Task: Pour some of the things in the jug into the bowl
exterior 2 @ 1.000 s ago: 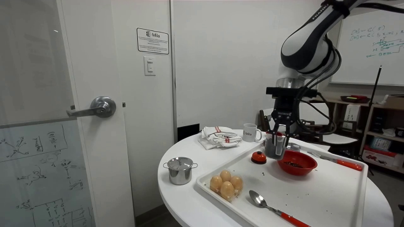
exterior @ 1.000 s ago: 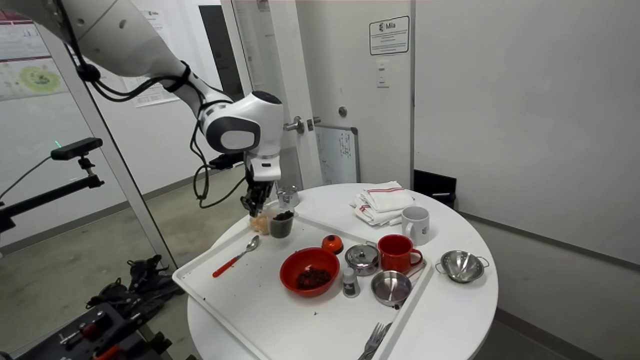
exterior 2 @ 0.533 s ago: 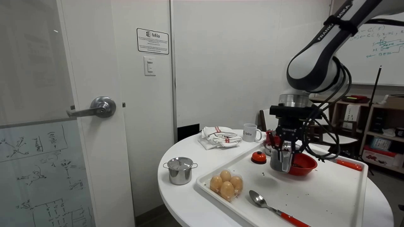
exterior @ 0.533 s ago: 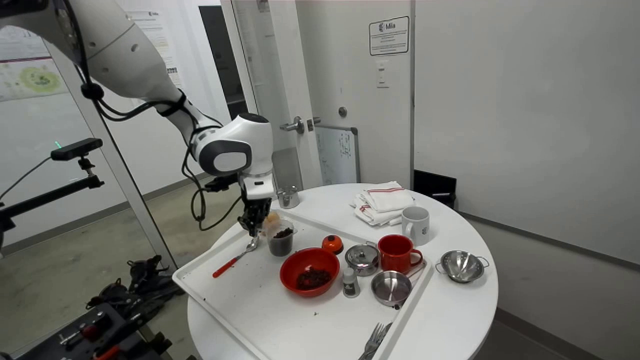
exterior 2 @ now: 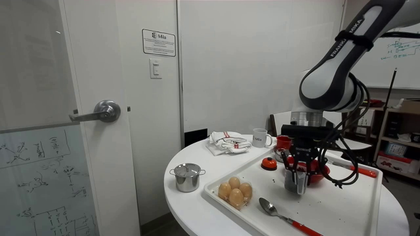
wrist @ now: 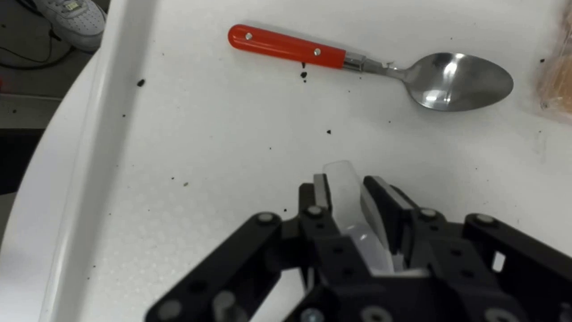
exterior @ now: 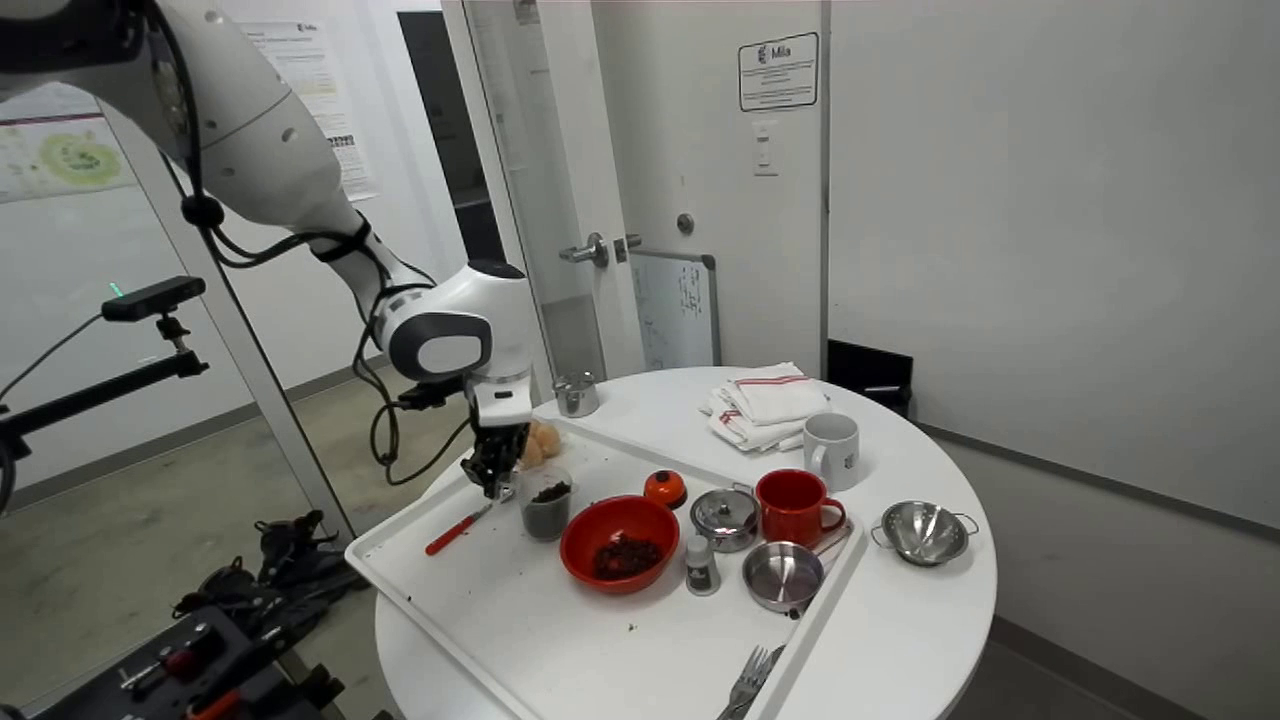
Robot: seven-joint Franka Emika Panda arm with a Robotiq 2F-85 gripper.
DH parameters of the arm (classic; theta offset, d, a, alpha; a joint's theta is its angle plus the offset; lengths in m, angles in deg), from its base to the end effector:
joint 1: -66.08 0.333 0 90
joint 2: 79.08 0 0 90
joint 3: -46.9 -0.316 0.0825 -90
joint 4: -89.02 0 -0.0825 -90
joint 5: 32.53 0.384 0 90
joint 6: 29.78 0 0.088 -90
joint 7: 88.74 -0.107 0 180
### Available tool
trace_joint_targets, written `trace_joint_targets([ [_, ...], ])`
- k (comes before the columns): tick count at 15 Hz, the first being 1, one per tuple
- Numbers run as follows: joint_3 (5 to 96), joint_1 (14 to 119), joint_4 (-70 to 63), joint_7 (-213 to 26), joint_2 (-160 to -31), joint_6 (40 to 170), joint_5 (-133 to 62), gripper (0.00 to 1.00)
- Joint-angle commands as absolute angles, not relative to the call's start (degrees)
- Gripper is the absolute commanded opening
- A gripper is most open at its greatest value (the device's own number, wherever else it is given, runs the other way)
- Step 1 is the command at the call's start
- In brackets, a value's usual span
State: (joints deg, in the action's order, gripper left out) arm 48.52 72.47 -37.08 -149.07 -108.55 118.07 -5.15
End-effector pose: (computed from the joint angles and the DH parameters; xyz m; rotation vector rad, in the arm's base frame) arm 0.5312 0.0354 0.1336 -2.3150 1.9304 0.3361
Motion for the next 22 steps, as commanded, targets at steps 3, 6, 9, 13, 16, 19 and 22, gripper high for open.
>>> trace_joint_targets([
  [3,48.9,73.3,-36.1,-154.6,-112.8,124.8,-5.9,0.52],
  [6,49.0,73.2,-36.2,-156.4,-113.4,126.2,-6.1,0.74],
  [9,48.3,72.3,-36.8,-156.4,-112.5,126.0,-5.6,0.95],
  [13,46.4,69.4,-39.0,-152.8,-108.0,123.8,-4.4,1.00],
  [16,44.2,65.8,-40.3,-148.0,-103.7,119.9,-2.7,1.00],
  [19,44.0,62.7,-40.5,-141.0,-99.2,110.6,-2.4,1.00],
  [22,45.4,60.3,-40.4,-132.2,-95.7,102.3,-1.5,1.00],
])
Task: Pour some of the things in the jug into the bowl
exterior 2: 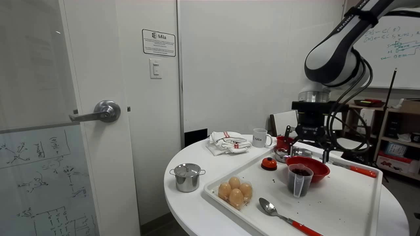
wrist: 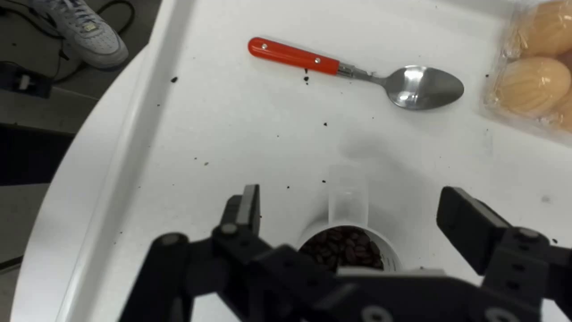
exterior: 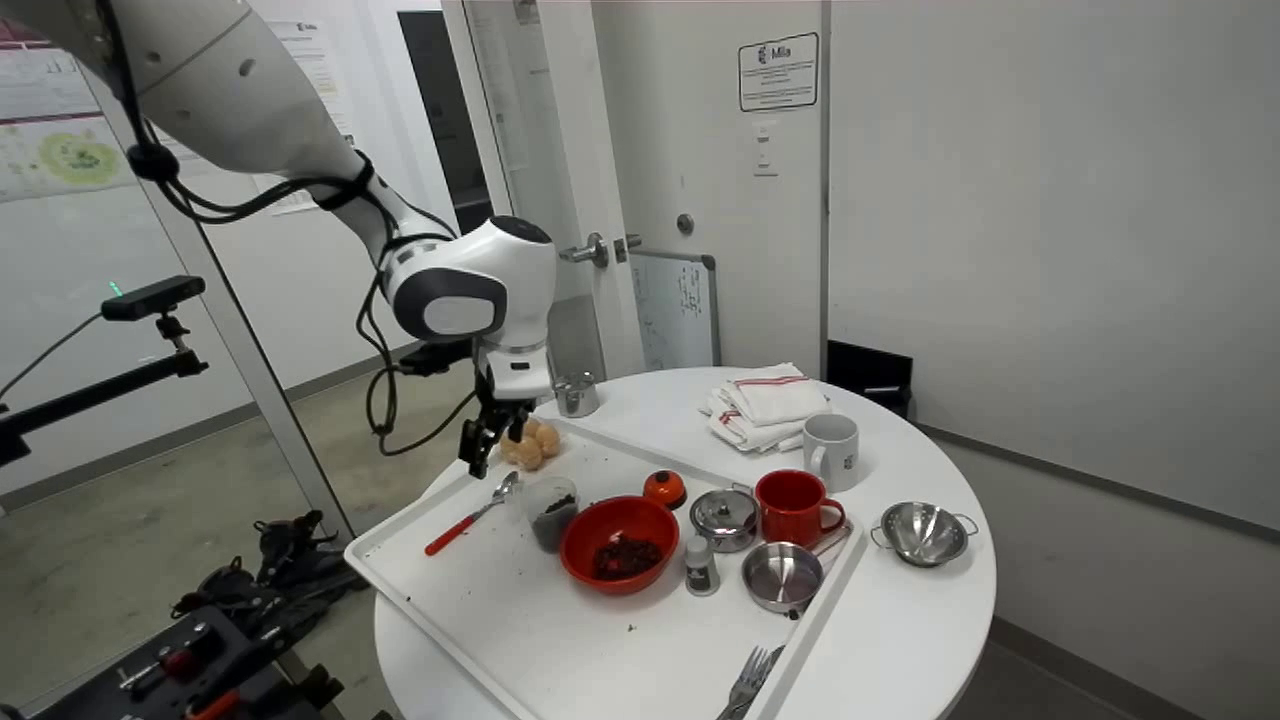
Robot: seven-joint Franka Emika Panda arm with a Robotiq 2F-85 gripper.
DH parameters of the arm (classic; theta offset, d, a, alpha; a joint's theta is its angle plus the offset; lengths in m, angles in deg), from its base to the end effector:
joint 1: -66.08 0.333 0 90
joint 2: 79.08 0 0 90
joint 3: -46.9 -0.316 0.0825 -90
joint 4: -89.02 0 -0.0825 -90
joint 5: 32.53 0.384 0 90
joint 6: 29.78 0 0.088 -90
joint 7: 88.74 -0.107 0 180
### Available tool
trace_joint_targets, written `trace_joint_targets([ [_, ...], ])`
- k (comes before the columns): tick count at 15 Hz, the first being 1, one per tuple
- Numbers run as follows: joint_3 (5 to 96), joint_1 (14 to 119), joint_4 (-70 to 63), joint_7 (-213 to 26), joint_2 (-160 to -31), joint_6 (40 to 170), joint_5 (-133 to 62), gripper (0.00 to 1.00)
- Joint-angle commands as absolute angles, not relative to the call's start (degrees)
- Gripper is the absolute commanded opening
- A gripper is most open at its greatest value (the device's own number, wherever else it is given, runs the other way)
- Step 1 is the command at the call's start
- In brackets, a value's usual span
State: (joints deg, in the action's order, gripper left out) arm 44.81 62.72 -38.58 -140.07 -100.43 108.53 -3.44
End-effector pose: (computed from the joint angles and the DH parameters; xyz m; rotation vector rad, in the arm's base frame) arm 0.5279 -0.0085 0.1900 -2.2819 1.7956 0.4370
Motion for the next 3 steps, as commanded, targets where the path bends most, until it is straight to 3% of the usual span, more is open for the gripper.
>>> trace_joint_targets([
  [1,46.4,63.1,-38.5,-137.2,-99.2,105.6,-2.7,1.00],
  [3,46.9,61.9,-38.7,-134.2,-97.3,103.0,-2.3,1.00],
])
